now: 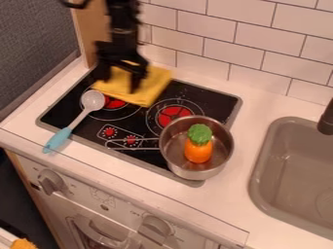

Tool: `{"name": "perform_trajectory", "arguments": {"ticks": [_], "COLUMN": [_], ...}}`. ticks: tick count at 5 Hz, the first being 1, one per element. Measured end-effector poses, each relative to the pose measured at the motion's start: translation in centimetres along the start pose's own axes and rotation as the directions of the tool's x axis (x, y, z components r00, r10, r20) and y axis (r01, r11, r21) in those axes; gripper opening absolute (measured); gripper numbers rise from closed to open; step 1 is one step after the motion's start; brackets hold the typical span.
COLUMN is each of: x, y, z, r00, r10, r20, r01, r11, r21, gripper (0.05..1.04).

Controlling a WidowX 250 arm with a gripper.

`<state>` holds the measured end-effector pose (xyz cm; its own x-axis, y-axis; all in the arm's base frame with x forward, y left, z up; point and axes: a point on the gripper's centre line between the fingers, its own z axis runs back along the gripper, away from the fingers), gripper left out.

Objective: Moved the yellow cloth on the right side

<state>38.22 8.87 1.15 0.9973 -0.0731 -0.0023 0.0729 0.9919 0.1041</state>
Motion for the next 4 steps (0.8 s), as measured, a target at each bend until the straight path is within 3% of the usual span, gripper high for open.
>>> {"name": "perform_trajectory", "arguments": {"ticks": [1, 2, 3, 4], "x": [1.2, 1.4, 1.7, 2.1], "y": [-5.4, -8.2, -9.6, -8.7], "z": [0.7, 1.1, 2.1, 2.8], "r00": [0.997, 0.996, 0.998, 1.0], "r10": [-0.08, -0.092, -0.058, -0.001], "r20": [0.006, -0.007, -0.016, -0.017], "r01": [0.08, 0.092, 0.058, 0.002], "r11": [0.997, 0.996, 0.998, 0.999], "r21": [0.013, 0.019, 0.017, 0.042], "gripper": [1.0, 1.0, 1.0, 1.0]}}
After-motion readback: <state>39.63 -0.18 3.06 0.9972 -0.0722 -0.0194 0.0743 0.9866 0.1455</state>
